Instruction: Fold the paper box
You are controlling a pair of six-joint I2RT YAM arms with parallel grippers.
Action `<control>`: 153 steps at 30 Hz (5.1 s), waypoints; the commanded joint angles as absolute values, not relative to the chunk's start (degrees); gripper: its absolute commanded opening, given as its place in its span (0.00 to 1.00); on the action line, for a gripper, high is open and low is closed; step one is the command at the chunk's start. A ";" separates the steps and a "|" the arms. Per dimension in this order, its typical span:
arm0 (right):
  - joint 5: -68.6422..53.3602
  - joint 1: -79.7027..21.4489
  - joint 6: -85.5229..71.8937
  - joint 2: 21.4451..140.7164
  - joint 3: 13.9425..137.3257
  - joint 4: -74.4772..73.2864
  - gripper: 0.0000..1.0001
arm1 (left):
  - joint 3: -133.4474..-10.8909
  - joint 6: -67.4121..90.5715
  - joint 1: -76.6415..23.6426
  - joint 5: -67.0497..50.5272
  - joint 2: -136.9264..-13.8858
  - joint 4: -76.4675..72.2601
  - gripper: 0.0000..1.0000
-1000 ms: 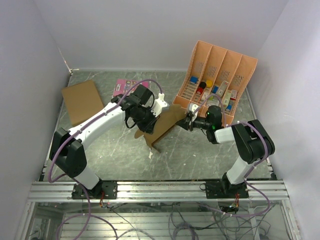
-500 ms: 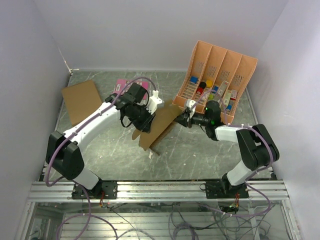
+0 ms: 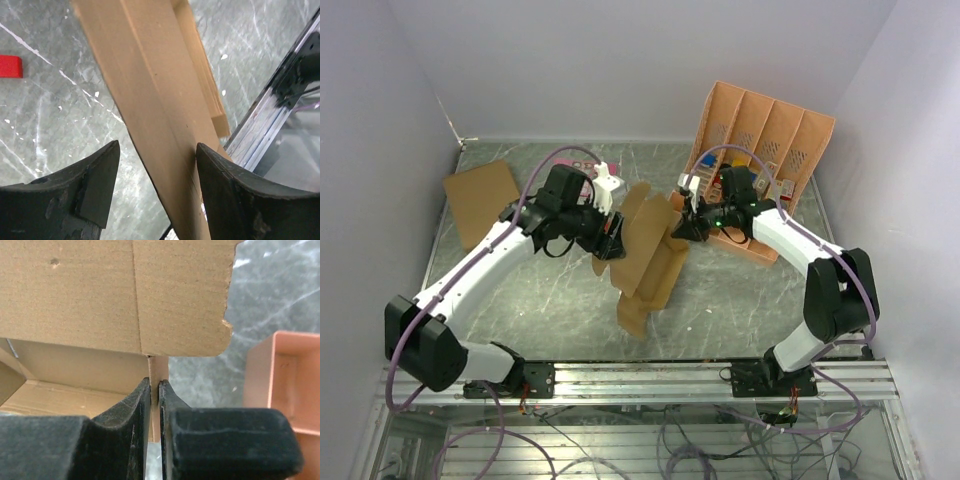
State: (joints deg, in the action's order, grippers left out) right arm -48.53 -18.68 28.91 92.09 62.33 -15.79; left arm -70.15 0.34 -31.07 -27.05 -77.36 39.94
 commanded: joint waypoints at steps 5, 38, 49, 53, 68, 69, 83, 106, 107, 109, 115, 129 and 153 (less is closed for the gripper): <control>-40.61 -19.16 34.44 94.36 71.98 -44.83 0.00 | -59.24 15.80 -28.48 -33.62 -72.37 22.88 0.75; -21.37 -22.21 36.22 93.00 63.66 -41.60 0.03 | -35.10 35.26 -24.52 -24.93 -55.25 1.10 0.92; -21.01 -22.96 35.29 91.57 61.46 -39.17 0.06 | -34.16 37.10 -27.65 -27.35 -62.62 -3.89 0.88; -20.75 -23.11 35.07 91.48 61.41 -39.11 0.06 | -35.82 37.27 -30.69 -26.81 -65.15 -5.52 0.82; -21.18 -23.21 35.05 91.40 59.74 -37.68 0.11 | -43.59 31.50 -37.47 -17.98 -72.50 3.62 0.07; -21.12 -23.18 35.07 91.16 59.16 -37.22 0.11 | -43.59 31.55 -37.50 -18.08 -72.51 3.34 0.07; -18.79 -23.30 35.94 88.33 51.52 -32.19 0.25 | -43.71 31.29 -37.52 -18.14 -72.20 2.95 0.07; -14.37 -25.31 31.20 88.83 50.57 -27.11 0.31 | -43.77 31.60 -37.49 -20.16 -72.17 1.69 0.07; -14.45 -25.38 31.00 89.14 50.66 -26.84 0.31 | -43.73 31.56 -37.48 -20.31 -72.16 1.67 0.07; -14.50 -25.45 30.64 89.44 50.78 -26.28 0.31 | -43.55 31.63 -37.53 -20.49 -72.24 1.63 0.07; -13.54 -26.23 29.42 91.53 51.17 -24.32 0.32 | -43.49 31.90 -37.53 -21.03 -72.49 0.92 0.07; -7.64 -27.33 28.72 91.27 49.59 -22.40 0.26 | -44.43 30.87 -37.51 -20.60 -72.32 2.73 0.07; -6.21 -27.16 29.19 91.38 50.67 -21.22 0.00 | -47.06 29.97 -37.51 -20.71 -73.47 5.13 0.07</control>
State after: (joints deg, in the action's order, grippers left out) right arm -10.24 -27.14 28.73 90.59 51.22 -22.48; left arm -44.86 30.63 -37.34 -19.75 -73.08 4.97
